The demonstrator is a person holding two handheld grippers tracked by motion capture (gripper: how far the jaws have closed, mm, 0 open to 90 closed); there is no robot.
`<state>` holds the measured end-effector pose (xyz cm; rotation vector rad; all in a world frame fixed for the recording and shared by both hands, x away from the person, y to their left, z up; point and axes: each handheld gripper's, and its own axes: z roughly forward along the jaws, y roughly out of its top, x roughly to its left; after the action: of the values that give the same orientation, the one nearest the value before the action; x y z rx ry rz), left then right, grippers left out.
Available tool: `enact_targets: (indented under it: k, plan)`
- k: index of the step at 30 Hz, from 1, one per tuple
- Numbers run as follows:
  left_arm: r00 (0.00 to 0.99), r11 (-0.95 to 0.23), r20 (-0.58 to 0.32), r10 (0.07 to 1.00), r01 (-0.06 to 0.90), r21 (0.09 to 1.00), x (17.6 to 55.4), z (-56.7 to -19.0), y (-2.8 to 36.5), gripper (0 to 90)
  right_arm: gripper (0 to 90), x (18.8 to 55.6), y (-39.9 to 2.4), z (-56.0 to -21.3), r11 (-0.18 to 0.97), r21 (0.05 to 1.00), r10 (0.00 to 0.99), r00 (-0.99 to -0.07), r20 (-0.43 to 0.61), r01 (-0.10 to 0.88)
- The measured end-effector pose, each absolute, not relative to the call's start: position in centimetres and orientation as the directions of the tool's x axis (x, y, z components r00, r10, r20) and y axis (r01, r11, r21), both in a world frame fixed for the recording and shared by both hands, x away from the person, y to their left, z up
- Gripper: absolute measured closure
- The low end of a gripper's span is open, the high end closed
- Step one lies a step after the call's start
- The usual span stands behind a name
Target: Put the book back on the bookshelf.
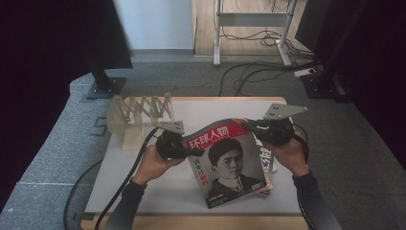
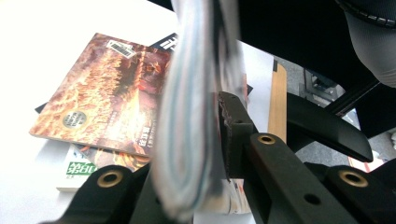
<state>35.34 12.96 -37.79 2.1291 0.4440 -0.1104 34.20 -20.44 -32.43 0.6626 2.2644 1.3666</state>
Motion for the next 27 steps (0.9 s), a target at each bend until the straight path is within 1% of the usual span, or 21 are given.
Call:
enact_targets:
  k: [4, 6, 8, 9, 10, 14, 16, 17, 19, 20, 21, 22, 23, 25, 26, 27]
  plan:
    - [0.924, -0.490, -0.237, 0.299, 0.362, 0.793, 34.9, -37.1, 13.4, 86.8, 74.7, 34.5, -21.0, -33.2, 0.397, 0.893, 0.600, -0.796, -0.078, 0.211]
    - [0.923, -0.496, -0.217, 0.318, 0.357, 0.792, 34.5, -36.5, 14.0, 86.8, 72.3, 34.5, -21.1, -33.5, 0.401, 0.891, 0.603, -0.794, -0.079, 0.216]
    - [0.921, -0.499, -0.200, 0.334, 0.353, 0.791, 34.2, -36.1, 14.3, 86.9, 66.4, 34.5, -21.1, -33.9, 0.408, 0.885, 0.609, -0.789, -0.081, 0.224]
    - [0.921, -0.499, -0.200, 0.334, 0.353, 0.791, 34.2, -36.1, 14.3, 86.9, 66.4, 34.5, -21.1, -33.9, 0.408, 0.885, 0.609, -0.789, -0.081, 0.224]
    - [0.917, -0.504, -0.181, 0.355, 0.351, 0.789, 33.9, -35.9, 14.7, 86.9, 60.7, 34.5, -21.2, -34.3, 0.409, 0.883, 0.613, -0.786, -0.076, 0.233]
    - [0.912, -0.503, -0.169, 0.374, 0.353, 0.789, 33.7, -35.6, 15.4, 87.0, 48.9, 34.5, -21.6, -35.6, 0.409, 0.873, 0.641, -0.764, -0.067, 0.266]
    - [0.907, -0.495, -0.163, 0.389, 0.355, 0.793, 33.6, -35.4, 15.9, 86.9, 44.0, 34.6, -21.9, -36.6, 0.409, 0.865, 0.662, -0.747, -0.061, 0.291]
    - [0.906, -0.494, -0.161, 0.391, 0.354, 0.794, 33.6, -35.3, 16.1, 86.9, 44.0, 34.6, -21.9, -36.6, 0.409, 0.865, 0.662, -0.747, -0.061, 0.291]
    - [0.902, -0.488, -0.153, 0.405, 0.354, 0.798, 33.4, -35.2, 16.8, 86.9, 36.4, 34.7, -22.3, -37.9, 0.402, 0.856, 0.682, -0.730, -0.042, 0.327]
    - [0.902, -0.488, -0.153, 0.405, 0.354, 0.798, 33.4, -35.2, 16.8, 86.9, 36.4, 34.7, -22.3, -37.9, 0.402, 0.856, 0.682, -0.730, -0.042, 0.327]
    - [0.897, -0.488, -0.147, 0.417, 0.357, 0.797, 33.3, -35.1, 17.2, 86.9, 32.0, 34.7, -22.6, -38.8, 0.391, 0.850, 0.697, -0.716, -0.024, 0.353]
    - [0.897, -0.488, -0.147, 0.417, 0.357, 0.797, 33.3, -35.1, 17.2, 87.0, 32.0, 34.7, -22.6, -38.8, 0.391, 0.850, 0.697, -0.716, -0.024, 0.353]
    - [0.893, -0.489, -0.141, 0.428, 0.360, 0.794, 33.2, -35.0, 17.5, 87.0, 27.3, 34.7, -22.9, -39.9, 0.384, 0.844, 0.711, -0.703, -0.012, 0.374]
    - [0.889, -0.493, -0.135, 0.437, 0.362, 0.791, 33.1, -35.0, 17.8, 87.0, 23.6, 34.6, -23.3, -40.7, 0.386, 0.836, 0.725, -0.689, -0.013, 0.391]
    - [0.889, -0.493, -0.135, 0.437, 0.362, 0.791, 33.1, -35.0, 17.8, 87.0, 23.6, 34.6, -23.3, -40.7, 0.386, 0.836, 0.725, -0.689, -0.013, 0.391]
    - [0.886, -0.496, -0.132, 0.445, 0.366, 0.787, 33.1, -34.9, 18.2, 87.0, 19.8, 34.6, -23.6, -41.6, 0.381, 0.830, 0.733, -0.681, -0.002, 0.408]
